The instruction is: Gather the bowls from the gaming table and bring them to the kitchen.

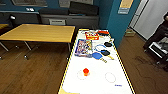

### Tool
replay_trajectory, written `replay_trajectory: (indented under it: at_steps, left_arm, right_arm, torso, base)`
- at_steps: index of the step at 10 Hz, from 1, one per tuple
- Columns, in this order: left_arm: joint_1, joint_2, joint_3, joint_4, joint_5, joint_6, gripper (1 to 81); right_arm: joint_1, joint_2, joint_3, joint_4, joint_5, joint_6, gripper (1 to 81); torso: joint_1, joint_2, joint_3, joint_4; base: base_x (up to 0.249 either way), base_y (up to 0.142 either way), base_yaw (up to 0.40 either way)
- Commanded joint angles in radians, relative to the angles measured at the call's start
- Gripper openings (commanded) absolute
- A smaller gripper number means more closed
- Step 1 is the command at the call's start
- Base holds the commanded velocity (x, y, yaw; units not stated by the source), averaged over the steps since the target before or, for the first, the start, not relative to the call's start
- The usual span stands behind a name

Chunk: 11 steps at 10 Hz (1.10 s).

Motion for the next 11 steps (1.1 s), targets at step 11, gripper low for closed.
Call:
replay_trajectory:
  at_steps: [11]
  left_arm:
    - [-0.051,-0.651,0.821,-0.013,-0.042,-0.011,81.1]
  right_arm:
    - [-0.771,0.162,-0.306,0.122,0.716,-0.420,1.0]
  torso:
    - [0.000,0.000,0.000,0.000]
  base:
    - [0.000,0.000,0.000]
